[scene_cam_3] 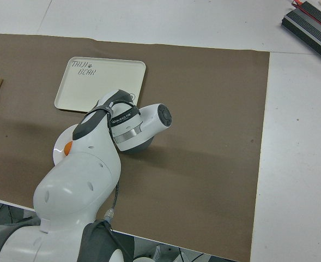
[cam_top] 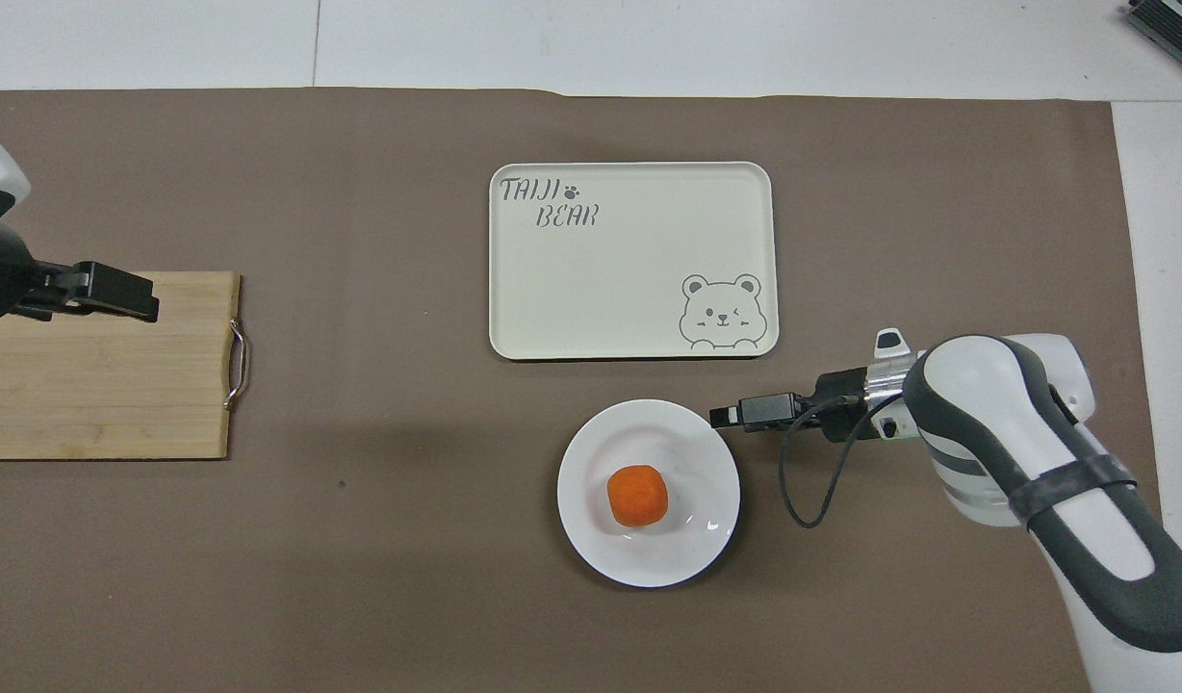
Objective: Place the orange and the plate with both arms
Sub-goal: 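Grip the plate rim nearest the right gripper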
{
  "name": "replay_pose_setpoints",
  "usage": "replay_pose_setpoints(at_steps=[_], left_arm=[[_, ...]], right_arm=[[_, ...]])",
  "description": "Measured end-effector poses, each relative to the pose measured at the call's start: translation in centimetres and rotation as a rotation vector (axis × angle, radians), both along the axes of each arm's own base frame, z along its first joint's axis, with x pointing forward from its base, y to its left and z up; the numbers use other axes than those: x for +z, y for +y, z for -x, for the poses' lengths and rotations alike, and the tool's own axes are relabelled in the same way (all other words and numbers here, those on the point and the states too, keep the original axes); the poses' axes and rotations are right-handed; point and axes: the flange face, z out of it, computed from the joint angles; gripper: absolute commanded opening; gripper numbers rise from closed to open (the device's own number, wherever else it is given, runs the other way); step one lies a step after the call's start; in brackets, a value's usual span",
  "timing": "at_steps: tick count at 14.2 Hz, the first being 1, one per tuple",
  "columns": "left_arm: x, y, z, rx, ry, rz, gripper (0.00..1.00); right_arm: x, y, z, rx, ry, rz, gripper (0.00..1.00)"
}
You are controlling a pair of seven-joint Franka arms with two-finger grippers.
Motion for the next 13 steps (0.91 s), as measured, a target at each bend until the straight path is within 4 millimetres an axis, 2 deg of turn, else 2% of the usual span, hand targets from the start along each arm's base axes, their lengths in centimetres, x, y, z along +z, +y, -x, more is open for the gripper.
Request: replay_pose_setpoints(at_steps=[2,6,8,9,10,11,12,13], left_arm=[[0.0,0.0,0.0,0.0,0.0,0.0,1.0],[0.0,0.0,0.0,0.0,0.0,0.0,1.0],[0.0,0.0,0.0,0.0,0.0,0.0,1.0],[0.0,0.0,0.0,0.0,0.0,0.0,1.0],[0.0,0.0,0.0,0.0,0.0,0.0,1.0],[0.0,0.0,0.0,0.0,0.0,0.0,1.0],[0.0,0.0,0.0,0.0,0.0,0.0,1.0],[0.0,0.0,0.0,0.0,0.0,0.0,1.0]], right_arm=[[-0.5,0.1,0.7,-0.01,0.017,-0.008,1.0],[-1.7,3.0,2.4,-0.027,0.023,0.005,1.0],[-2.1,3.4,3.0,-0.02,0.025,0.018,1.0],[-2.1,3.4,3.1,-0.02,0.025,0.018,0.9],[-2.2,3.3,3.4,-0.015,0.02,0.018,0.45],[-2.3,3.2,3.7,-0.012,0.017,0.019,0.15],[-2.5,3.0,4.0,-0.014,0.021,0.021,0.0],[-2.6,2.9,4.1,-0.015,0.025,0.022,0.0]])
